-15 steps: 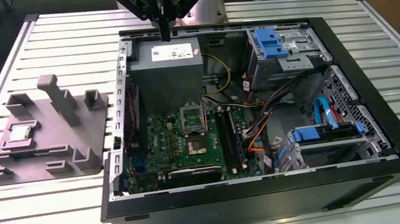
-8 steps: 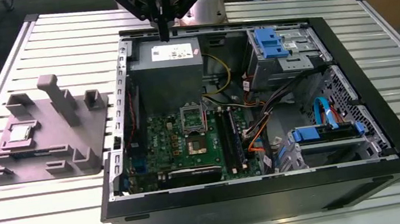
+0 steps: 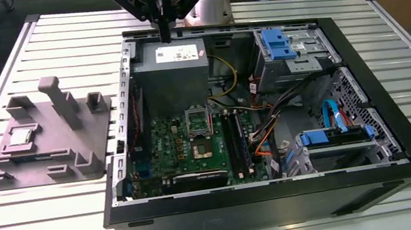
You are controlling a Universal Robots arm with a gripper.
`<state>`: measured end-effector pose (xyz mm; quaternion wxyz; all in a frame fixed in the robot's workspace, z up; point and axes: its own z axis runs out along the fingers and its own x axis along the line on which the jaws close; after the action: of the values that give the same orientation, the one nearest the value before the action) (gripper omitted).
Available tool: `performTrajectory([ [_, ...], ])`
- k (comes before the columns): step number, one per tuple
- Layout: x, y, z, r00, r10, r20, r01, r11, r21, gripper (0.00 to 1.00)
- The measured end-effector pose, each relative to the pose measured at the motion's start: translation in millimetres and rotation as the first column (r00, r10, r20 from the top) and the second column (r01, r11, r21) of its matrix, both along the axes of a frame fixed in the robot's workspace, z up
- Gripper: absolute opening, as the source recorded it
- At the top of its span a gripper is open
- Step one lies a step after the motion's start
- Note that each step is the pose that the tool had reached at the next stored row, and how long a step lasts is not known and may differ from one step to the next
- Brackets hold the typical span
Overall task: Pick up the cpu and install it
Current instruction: 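Reach for the cpu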
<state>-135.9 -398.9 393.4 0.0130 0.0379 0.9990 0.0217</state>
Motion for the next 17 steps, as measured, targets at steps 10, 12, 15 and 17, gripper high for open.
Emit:
performTrajectory([
  [10, -5.0, 0.0, 0.0, 1.0000, 0.000, 0.0001, 0.000, 1.0000, 0.0001, 0.10],
  [12, -5.8, 0.0, 0.0, 1.0000, 0.000, 0.0000, 0.000, 1.0000, 0.0000, 0.10],
  [15, -7.1, 0.0, 0.0, 1.0000, 0.000, 0.0000, 0.000, 1.0000, 0.0001, 0.10],
  [17, -7.9, 0.0, 0.0, 1.0000, 0.000, 0.0001, 0.000, 1.0000, 0.0001, 0.10],
])
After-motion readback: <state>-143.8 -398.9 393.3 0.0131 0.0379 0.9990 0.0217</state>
